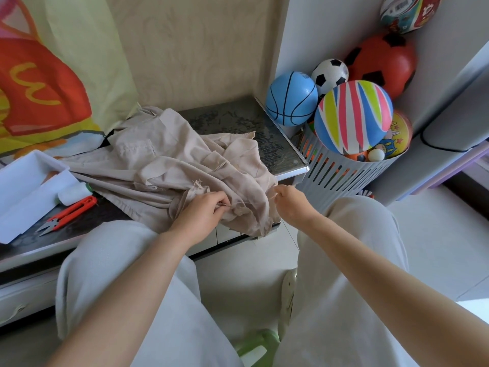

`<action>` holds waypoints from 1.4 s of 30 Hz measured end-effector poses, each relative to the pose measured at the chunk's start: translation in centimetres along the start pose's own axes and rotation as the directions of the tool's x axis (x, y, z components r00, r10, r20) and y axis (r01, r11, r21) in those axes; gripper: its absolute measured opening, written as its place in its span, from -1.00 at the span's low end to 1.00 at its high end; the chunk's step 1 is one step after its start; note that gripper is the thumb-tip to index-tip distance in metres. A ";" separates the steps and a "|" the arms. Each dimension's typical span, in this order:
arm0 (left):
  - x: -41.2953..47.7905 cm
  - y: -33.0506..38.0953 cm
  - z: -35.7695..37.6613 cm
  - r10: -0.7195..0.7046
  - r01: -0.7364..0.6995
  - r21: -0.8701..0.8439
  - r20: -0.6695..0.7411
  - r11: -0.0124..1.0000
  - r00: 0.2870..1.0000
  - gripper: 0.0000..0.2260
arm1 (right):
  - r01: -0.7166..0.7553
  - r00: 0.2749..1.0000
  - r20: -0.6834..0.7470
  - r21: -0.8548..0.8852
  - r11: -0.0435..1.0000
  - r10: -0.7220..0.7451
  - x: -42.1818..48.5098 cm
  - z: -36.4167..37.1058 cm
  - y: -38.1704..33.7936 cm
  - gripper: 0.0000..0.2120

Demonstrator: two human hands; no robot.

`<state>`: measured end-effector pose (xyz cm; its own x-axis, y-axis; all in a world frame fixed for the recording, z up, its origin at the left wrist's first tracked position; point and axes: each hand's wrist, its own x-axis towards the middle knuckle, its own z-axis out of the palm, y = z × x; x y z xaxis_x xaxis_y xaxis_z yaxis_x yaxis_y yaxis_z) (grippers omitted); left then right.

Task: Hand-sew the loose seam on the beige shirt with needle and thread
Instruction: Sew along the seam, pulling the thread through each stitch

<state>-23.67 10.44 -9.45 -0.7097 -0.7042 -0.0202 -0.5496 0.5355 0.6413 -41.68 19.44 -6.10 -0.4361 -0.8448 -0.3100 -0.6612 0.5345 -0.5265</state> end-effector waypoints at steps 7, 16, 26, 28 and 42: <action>-0.5 0.3 -0.5 0.010 -0.011 -0.012 -0.056 1.000 0.998 -0.93 | 0.243 0.957 -0.229 0.302 0.922 -0.178 -0.7 1.6 -1.4 -0.78; -0.9 -0.2 -0.7 0.004 -0.011 -0.068 -0.108 0.998 0.994 -0.87 | 0.188 0.979 -0.152 0.377 0.907 -0.139 0.0 5.1 -3.2 -0.90; -0.9 -0.2 -1.0 -0.020 0.012 -0.085 -0.099 0.996 0.995 -0.91 | 0.190 0.978 -0.167 0.442 0.877 -0.128 -0.1 4.8 -2.9 -0.76; -0.8 -0.2 -1.0 -0.025 0.016 -0.075 -0.114 0.997 0.993 -0.91 | 0.164 0.985 -0.131 0.471 0.867 -0.115 -0.1 4.7 -2.6 -0.73; -0.6 -0.3 -0.7 -0.086 0.071 -0.135 -0.110 0.988 0.990 -0.87 | 0.223 0.974 -0.051 0.398 0.890 -0.222 0.2 4.4 -1.7 -0.73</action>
<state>-22.74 10.36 -9.08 -0.6070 -0.7947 0.0097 -0.5340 0.4168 0.7356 -38.00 18.25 -8.76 -0.3093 -0.9399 -0.1449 -0.4424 0.2771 -0.8529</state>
